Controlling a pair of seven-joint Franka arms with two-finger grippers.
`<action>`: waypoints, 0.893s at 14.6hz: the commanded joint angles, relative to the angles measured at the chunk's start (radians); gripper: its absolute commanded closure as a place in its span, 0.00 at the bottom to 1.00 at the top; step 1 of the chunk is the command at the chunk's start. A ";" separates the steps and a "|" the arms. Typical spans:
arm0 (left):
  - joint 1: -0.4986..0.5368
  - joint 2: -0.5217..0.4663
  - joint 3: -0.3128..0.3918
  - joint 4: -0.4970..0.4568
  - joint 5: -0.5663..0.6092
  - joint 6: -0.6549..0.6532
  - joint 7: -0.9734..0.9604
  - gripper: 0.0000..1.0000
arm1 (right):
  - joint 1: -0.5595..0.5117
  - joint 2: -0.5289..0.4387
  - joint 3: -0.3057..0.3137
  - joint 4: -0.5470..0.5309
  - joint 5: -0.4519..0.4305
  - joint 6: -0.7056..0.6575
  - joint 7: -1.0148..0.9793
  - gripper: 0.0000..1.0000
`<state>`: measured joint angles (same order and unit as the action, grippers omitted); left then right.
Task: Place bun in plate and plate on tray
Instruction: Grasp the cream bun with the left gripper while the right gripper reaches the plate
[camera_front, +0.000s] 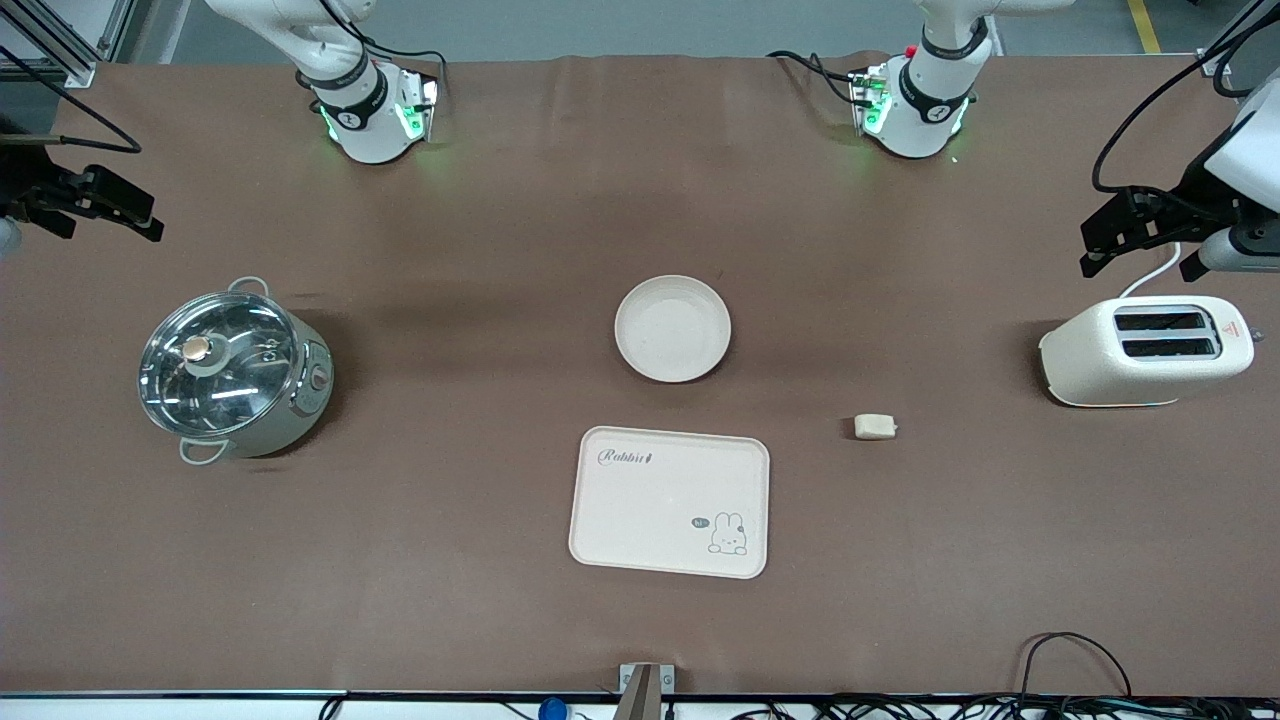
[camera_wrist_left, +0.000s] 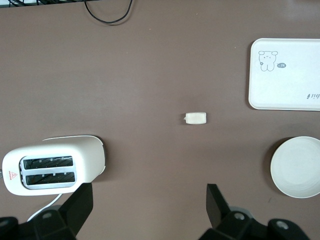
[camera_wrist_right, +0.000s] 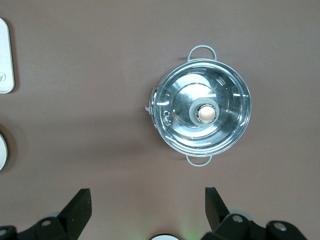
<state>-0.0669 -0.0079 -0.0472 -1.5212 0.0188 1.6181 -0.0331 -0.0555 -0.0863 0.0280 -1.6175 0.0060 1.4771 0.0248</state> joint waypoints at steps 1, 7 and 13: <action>-0.001 0.006 0.013 0.006 0.007 -0.010 0.041 0.00 | 0.003 -0.010 -0.002 -0.013 -0.006 -0.001 0.007 0.00; -0.025 0.058 -0.002 -0.008 -0.010 -0.012 0.041 0.00 | 0.003 -0.009 -0.002 -0.012 0.031 0.008 0.009 0.00; -0.053 0.466 -0.089 -0.033 -0.079 0.219 -0.103 0.00 | 0.031 0.025 -0.002 -0.013 0.090 0.098 0.009 0.00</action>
<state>-0.1213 0.3194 -0.1280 -1.5993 -0.0402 1.7846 -0.1158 -0.0512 -0.0781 0.0294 -1.6196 0.0628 1.5320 0.0250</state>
